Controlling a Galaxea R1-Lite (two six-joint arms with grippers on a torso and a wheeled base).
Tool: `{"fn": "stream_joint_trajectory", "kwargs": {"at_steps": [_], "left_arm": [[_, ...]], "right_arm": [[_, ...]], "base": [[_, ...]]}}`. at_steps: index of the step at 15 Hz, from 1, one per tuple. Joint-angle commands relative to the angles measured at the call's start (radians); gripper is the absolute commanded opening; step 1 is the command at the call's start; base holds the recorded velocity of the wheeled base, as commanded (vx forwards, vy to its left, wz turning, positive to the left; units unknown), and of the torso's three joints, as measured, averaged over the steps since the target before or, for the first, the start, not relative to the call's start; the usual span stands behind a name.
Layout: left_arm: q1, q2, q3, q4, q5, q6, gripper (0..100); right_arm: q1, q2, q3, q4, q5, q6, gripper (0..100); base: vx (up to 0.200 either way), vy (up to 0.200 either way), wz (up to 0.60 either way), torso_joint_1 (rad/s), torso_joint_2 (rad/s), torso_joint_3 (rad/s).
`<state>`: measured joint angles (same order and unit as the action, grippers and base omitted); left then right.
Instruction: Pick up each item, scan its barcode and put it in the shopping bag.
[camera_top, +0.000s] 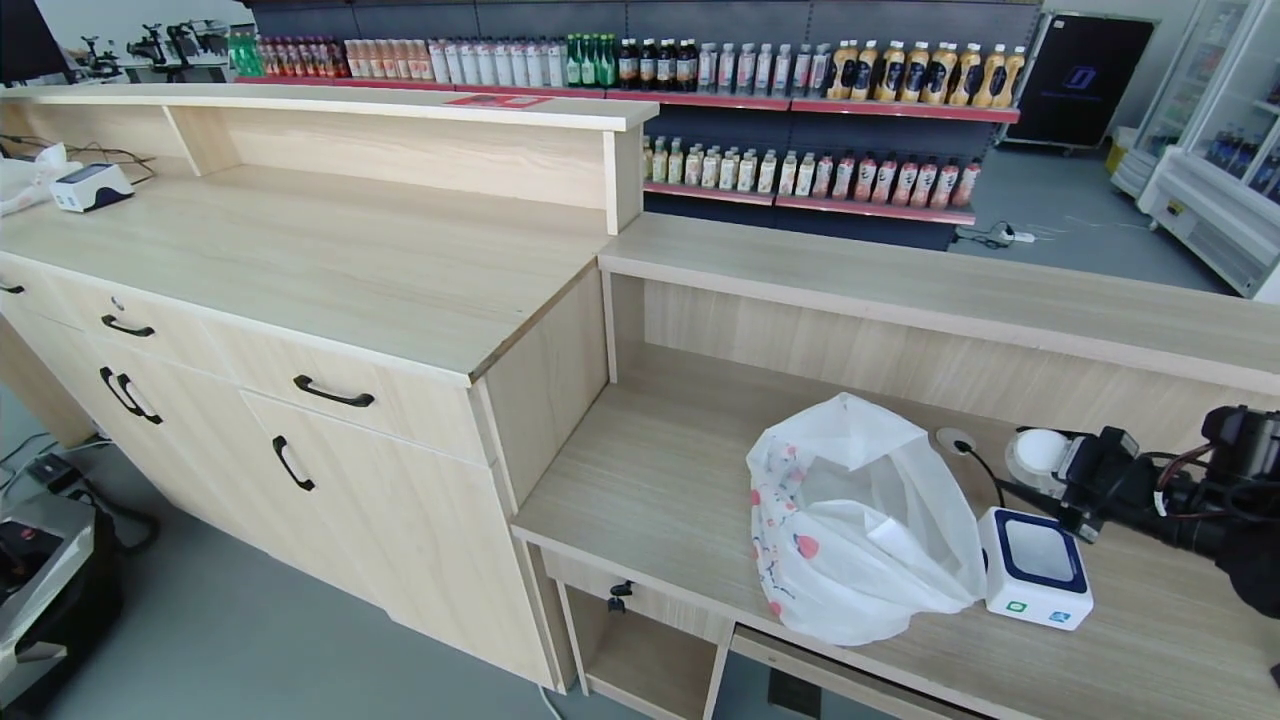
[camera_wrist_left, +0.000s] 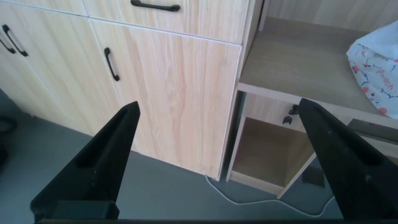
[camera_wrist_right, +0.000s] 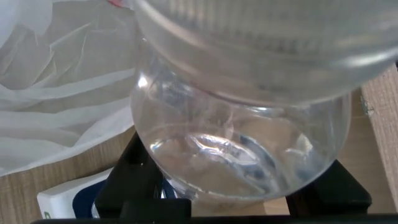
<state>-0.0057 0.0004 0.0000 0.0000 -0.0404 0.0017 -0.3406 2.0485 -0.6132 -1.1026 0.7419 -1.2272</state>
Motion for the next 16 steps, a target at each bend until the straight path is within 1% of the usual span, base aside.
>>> {"fn": "stream_joint_trajectory", "kwargs": {"at_steps": [1, 16], "left_arm": [[0.0, 0.001, 0.0, 0.0, 0.001, 0.0, 100], [0.0, 0.001, 0.0, 0.0, -0.001, 0.0, 100]], "right_arm": [[-0.001, 0.019, 0.001, 0.0, 0.001, 0.0, 0], [0.002, 0.071, -0.005, -0.002, 0.002, -0.005, 0]], "base": [[0.0, 0.0, 0.0, 0.0, 0.0, 0.0], [0.0, 0.0, 0.0, 0.0, 0.0, 0.0]]}}
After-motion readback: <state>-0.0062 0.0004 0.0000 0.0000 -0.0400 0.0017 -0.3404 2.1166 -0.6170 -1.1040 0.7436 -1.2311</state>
